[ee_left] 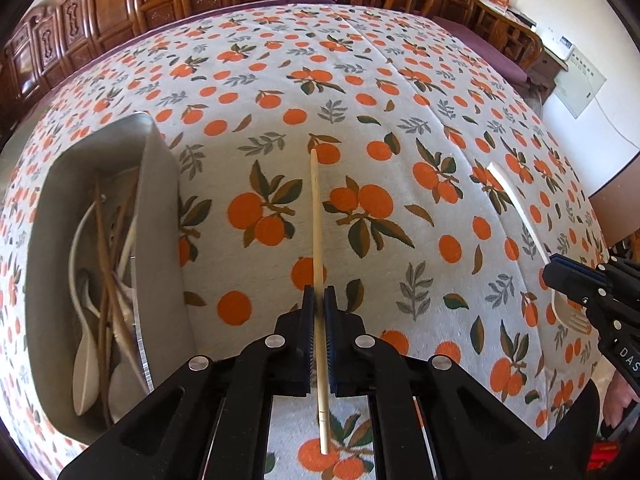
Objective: Organize utensils
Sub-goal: 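Grasp a wooden chopstick with the left tool while the right tool holds the white fork, then carry the chopstick into the tray and open the left tool while the right tool holds the fork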
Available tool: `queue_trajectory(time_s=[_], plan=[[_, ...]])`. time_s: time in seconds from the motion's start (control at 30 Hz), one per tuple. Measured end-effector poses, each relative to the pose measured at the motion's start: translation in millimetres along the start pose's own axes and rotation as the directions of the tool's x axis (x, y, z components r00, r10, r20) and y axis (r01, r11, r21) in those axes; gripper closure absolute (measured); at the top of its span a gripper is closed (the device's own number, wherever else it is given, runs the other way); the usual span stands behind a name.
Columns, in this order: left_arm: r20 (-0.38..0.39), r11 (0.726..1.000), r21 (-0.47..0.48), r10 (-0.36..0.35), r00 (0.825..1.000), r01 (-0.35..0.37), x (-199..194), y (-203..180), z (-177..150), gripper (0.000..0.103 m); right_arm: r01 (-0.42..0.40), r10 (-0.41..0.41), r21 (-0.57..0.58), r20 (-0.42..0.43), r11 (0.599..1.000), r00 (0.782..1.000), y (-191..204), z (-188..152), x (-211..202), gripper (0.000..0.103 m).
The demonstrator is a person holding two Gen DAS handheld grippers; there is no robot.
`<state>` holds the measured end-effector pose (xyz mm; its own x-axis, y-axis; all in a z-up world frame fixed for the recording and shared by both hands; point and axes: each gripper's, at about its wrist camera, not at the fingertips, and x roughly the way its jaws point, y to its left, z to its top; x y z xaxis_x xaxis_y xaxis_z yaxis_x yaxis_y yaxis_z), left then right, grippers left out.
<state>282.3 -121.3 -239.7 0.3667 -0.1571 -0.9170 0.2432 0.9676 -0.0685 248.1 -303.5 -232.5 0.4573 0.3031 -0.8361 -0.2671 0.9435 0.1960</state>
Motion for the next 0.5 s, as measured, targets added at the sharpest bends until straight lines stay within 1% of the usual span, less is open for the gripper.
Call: queue_trajectory(time_s=[0.5], plan=[[0.106, 1.0, 0.0, -0.011, 0.994, 0.011, -62, 20, -1, 0.099, -0.039, 0.041, -0.046, 0.034, 0.998, 0.999, 41, 13, -13, 0.096]])
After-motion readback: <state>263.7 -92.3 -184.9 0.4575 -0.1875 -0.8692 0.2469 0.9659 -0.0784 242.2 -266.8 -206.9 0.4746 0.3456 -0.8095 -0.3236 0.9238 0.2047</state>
